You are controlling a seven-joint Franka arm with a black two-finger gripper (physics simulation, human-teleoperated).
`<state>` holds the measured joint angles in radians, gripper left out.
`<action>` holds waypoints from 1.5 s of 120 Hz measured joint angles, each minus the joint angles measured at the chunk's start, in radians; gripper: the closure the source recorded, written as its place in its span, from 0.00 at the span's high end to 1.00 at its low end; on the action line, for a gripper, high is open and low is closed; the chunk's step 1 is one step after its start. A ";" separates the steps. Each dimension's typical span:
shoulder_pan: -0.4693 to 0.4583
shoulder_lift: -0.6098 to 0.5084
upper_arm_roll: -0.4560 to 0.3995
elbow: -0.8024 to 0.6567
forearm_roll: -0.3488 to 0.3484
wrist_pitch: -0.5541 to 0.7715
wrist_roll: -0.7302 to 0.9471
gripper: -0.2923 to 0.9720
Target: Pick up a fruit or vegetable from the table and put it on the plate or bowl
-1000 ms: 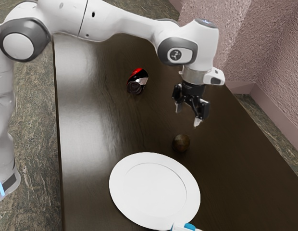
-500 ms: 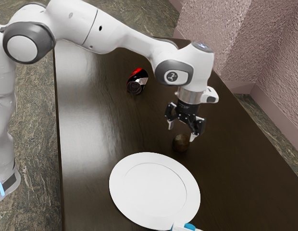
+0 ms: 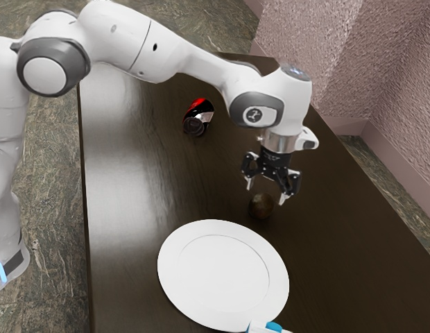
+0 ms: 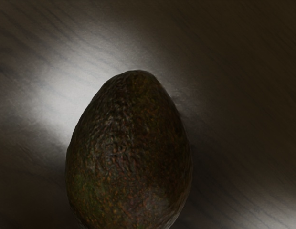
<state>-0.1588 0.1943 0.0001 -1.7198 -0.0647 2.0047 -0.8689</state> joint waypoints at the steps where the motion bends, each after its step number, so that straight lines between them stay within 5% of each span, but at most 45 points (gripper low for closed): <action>1: 0.000 0.003 0.000 0.002 0.000 0.000 -0.001 0.77; 156: 0.027 0.138 0.003 0.050 -0.015 0.032 -0.055 0.76; 180: 0.027 0.139 0.003 0.050 -0.016 0.040 -0.047 0.53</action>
<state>-0.1319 0.3335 0.0030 -1.6700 -0.0803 2.0449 -0.9163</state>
